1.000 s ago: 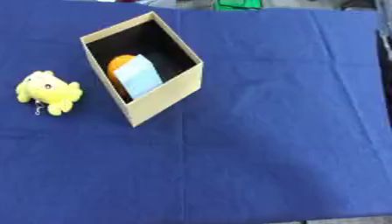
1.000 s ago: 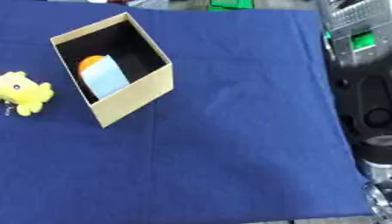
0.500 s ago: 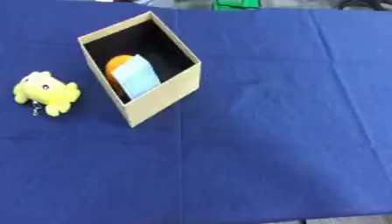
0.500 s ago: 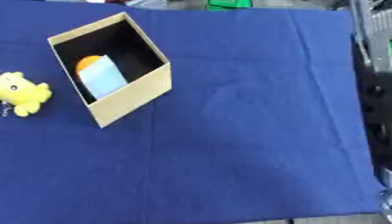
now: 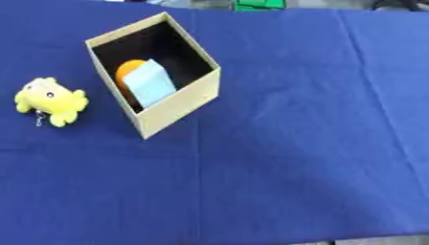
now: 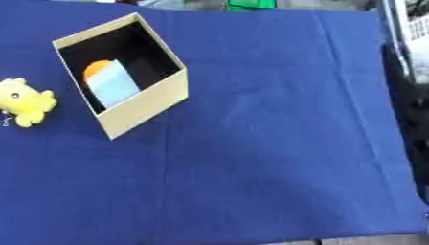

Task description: Pick up objects on the table and place them in the box.

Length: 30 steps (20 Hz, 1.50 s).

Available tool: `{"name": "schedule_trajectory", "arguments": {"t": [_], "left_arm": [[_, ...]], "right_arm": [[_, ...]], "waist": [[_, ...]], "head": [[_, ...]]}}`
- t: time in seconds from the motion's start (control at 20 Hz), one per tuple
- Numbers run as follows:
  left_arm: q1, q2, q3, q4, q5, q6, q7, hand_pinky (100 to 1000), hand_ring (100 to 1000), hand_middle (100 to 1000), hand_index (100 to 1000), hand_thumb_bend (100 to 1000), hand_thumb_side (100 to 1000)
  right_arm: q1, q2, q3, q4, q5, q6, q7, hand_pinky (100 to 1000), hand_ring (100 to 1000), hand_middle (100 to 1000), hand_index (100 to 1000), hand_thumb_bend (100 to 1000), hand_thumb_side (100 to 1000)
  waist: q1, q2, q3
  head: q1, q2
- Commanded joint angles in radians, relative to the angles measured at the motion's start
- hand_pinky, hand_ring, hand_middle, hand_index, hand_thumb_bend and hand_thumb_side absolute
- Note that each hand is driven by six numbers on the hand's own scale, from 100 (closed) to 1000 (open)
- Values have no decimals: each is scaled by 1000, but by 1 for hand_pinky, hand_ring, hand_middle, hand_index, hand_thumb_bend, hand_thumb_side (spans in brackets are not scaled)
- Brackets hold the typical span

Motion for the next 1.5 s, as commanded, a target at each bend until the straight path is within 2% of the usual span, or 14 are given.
{"name": "schedule_trajectory", "arguments": {"t": [0.05,0.15,0.35,0.4,0.65,0.75,0.9,1.05,1.3,1.4,1.5], "left_arm": [[10,46,-7,-15,-13,-12,-10,616,822,781,880,478,1000],[32,83,-45,-3,-36,-35,-33,633,824,782,888,489,1000],[1,170,-131,52,-89,-89,-86,687,838,789,895,544,1000],[-10,192,-153,66,-103,-102,-100,731,850,798,897,564,1000],[-66,303,-264,163,-171,-170,-168,774,861,799,897,600,977],[-86,340,-311,202,-200,-199,-197,787,866,802,903,650,974],[-125,343,-380,269,-242,-242,-240,795,866,799,903,694,968],[-172,317,-434,338,-285,-271,-282,789,866,798,909,696,940],[-231,264,-464,453,-353,-333,-353,794,869,799,908,693,886],[-247,249,-473,491,-378,-362,-382,804,872,800,904,680,828],[-260,237,-472,516,-401,-391,-411,805,872,800,904,675,821]], "right_arm": [[23,-66,-29,-17,-53,-32,-50,846,870,827,940,100,811],[64,-104,-66,-17,-81,-59,-78,846,869,827,939,100,810],[151,-144,-103,-17,-135,-113,-132,847,870,828,939,100,808],[168,-149,-107,-17,-149,-127,-146,848,871,828,939,100,809],[201,-161,-104,-17,-217,-195,-214,848,870,828,937,100,806],[208,-162,-97,-17,-241,-224,-243,849,870,828,937,100,805],[222,-165,-81,-17,-250,-266,-278,849,869,827,935,100,806],[237,-162,-73,-17,-253,-309,-295,849,868,825,934,100,805],[257,-156,-66,-17,-264,-377,-305,849,866,823,934,100,805],[259,-152,-65,-17,-268,-388,-306,849,865,821,933,100,805],[261,-149,-66,-17,-270,-392,-307,849,865,820,933,100,805]], "waist": [[23,-18,-23],[38,-25,-53],[44,-37,-61],[44,-39,-60],[44,-43,-68],[41,-43,-73],[40,-44,-72],[40,-46,-69],[37,-45,-69],[35,-43,-70],[34,-42,-70]], "head": [[64,-19],[98,-17],[102,-10],[102,-10],[117,-11],[122,-13],[120,-14],[113,-14],[101,-13],[90,-12],[80,-11]]}}
